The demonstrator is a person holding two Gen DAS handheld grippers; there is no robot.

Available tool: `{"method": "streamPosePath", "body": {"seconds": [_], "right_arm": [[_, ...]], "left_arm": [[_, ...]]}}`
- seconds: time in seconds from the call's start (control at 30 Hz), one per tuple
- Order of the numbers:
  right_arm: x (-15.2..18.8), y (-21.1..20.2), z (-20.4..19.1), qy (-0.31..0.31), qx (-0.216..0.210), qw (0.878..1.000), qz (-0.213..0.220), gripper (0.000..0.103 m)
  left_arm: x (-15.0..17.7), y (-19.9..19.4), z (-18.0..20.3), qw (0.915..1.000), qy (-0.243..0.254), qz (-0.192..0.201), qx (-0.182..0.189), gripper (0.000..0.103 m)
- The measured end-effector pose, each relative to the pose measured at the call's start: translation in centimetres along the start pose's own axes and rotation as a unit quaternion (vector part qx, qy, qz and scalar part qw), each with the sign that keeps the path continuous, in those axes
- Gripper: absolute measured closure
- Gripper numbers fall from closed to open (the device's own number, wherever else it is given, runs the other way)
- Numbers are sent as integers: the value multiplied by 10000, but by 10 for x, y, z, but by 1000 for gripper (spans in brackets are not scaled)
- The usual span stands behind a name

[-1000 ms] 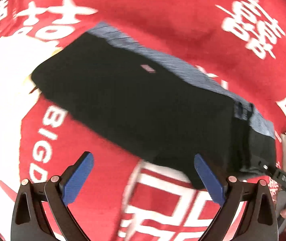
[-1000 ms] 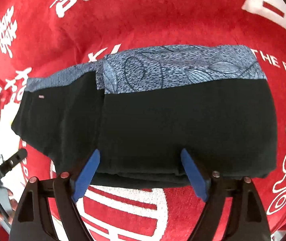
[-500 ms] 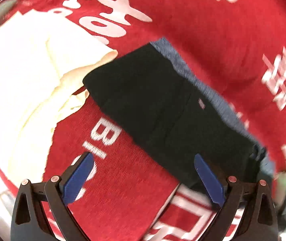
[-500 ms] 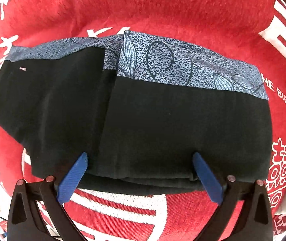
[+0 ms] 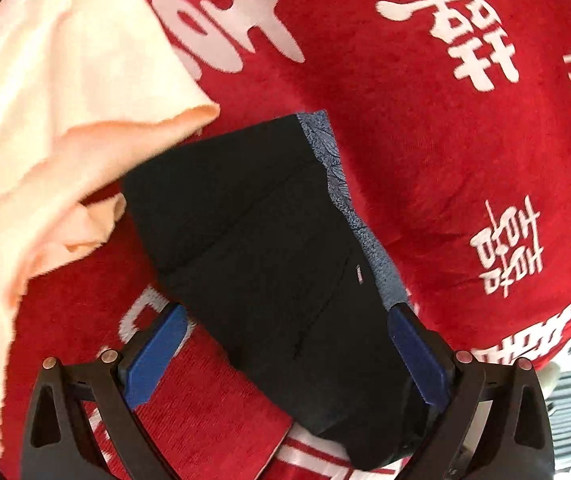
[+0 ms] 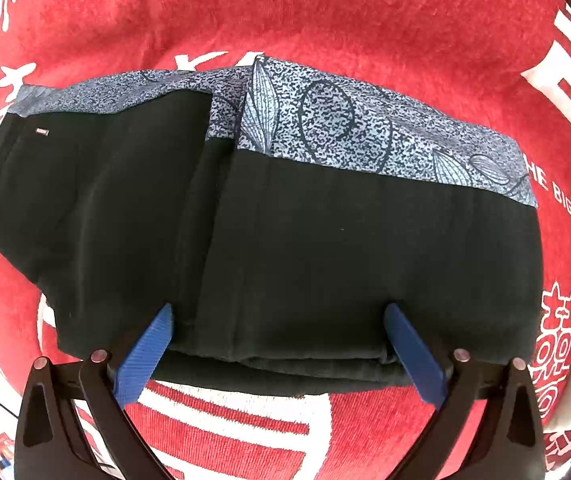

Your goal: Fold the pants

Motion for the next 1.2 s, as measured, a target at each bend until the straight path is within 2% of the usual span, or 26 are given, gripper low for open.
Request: {"method": "streamPosePath", "body": {"seconds": [0.13,0.2,0.23,0.3,0.4,0.47,0.5,0.53,0.57,0.6,0.63,0.7,0.8,0.93,1.07,1.2], "right_arm": [[1,1,-3,0,11,10000,3,0],[2,2,-3,-2,8,10000,-3,0],[2,2,-4,-5,7,10000,-13,0],[3,1,-1,-3,8,10000,-23,0],[2,0,-1,-3,16,10000,-34,0],[1,-1,-1,-17,13,10000,-35,0],[0,-3,-1,-43,29,10000,-35,0],[-2,-8,-3,-107,88,9999,0,0],[-7,-14,-5,-190,158,9997,65,0],[-10,-22,-9,-297,229,9992,151,0],[-15,-32,-14,-410,237,9986,246,0],[-29,-53,-34,-584,-82,9977,332,0],[-59,-76,-70,-814,-672,9942,223,0],[-112,-99,-136,-1257,-1412,9819,-88,0],[-152,-108,-201,-1692,-1656,9705,-454,0],[-176,-105,-262,-2130,-1691,9587,-825,0]], "left_arm": [[-5,4,8,9997,-41,59,252,3],[-10,-3,23,9974,-101,111,708,3],[-12,-5,28,9967,-2,146,804,3],[-14,-1,33,9972,218,132,709,3],[-12,18,14,9990,-41,-143,412,3],[-15,18,11,9990,-158,-70,416,3],[-15,18,13,9995,-131,-83,262,4],[-15,18,14,10000,-53,-70,41,14],[-14,18,12,9998,48,-44,-183,31],[-13,18,11,9982,226,-48,-551,44],[-11,20,9,9965,331,-66,-770,67],[-9,18,14,9934,573,-26,-991,69],[-4,9,32,9798,1351,204,-1461,72],[9,4,65,9493,2434,516,-1920,72],[20,5,84,9196,3188,622,-2209,72],[23,0,93,9044,3529,686,-2298,72]]}}
Point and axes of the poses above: each gripper's, at about its wrist camera, not at the fingertips, and y roughly the way its jaws point, z to its right, x to its underside, the point moved 9 cm from there along y, roughly the way its jaws point, and after that the axes turned 1 degree about -z, right-handed, at the moved point
